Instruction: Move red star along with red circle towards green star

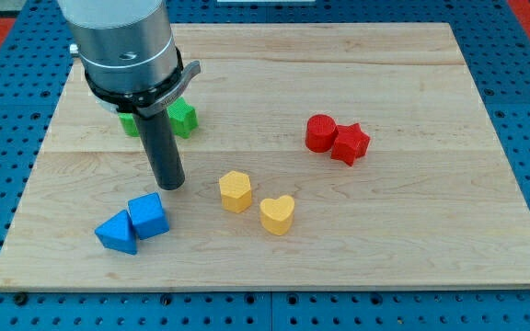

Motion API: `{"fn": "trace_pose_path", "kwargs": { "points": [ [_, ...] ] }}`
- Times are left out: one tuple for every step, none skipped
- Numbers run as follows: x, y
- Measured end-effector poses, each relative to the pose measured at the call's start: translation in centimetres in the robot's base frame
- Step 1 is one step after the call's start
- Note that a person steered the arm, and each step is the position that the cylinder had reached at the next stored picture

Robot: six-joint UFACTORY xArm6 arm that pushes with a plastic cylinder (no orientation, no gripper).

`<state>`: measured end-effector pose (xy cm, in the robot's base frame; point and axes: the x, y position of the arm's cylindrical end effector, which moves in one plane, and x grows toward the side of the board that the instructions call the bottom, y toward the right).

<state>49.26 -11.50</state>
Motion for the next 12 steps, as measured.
{"fn": "trace_pose_path", "kwargs": {
  "points": [
    [0.0,0.1],
    [-0.7,-0.3],
    [-3.5,4.7],
    [-1.7,15.0],
    [-1.7,17.5],
    [-1.7,17.5],
    [-1.2,23.8],
    [-0.6,30.7],
    [-3.9,29.5],
    [-10.3,21.2],
    [-10.9,15.8],
    [-10.6,27.9]
  ]
}}
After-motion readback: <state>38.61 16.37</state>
